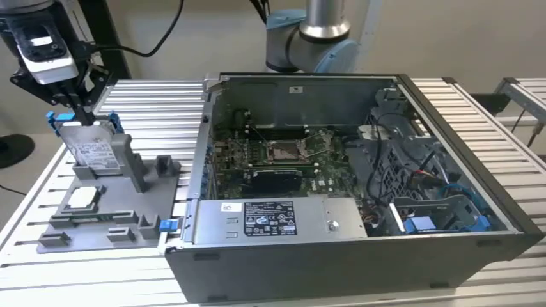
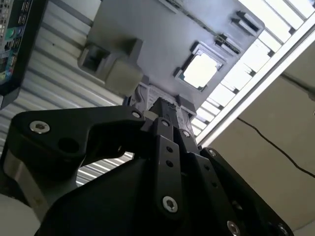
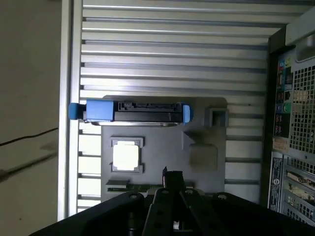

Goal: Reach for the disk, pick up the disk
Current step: 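Reach for the disk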

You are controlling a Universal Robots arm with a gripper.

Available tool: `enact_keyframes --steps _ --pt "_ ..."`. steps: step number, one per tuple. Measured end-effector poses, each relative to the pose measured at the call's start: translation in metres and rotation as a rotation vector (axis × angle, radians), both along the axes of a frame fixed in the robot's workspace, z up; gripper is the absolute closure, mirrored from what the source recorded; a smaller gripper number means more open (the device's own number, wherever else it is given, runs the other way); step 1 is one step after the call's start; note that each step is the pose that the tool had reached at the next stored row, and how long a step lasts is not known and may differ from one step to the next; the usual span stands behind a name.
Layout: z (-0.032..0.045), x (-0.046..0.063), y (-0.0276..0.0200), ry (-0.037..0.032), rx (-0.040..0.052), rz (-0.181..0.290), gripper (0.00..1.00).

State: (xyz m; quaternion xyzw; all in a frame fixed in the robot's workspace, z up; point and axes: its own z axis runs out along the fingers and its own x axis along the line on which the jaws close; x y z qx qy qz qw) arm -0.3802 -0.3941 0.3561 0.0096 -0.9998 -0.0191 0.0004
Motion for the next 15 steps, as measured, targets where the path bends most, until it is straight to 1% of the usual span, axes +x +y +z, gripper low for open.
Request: enact_keyframes --steps 5,7,9,10,15 --pt "-0.0003 -0.001 0.0228 0.0001 -0.0001 0.0 1.0" --pt "-0.0004 -0.004 0.0312 0.0 -0.0001 0.0 1.0" --pt "-0.0004 -0.012 0.038 0.0002 -0.0002 0.0 1.0" --pt "-0.0004 -0.016 0.04 0.0002 -0.0002 0.0 1.0" --pt "-0.0006 -0.039 0.0446 0.0001 -0.0001 0.0 1.0"
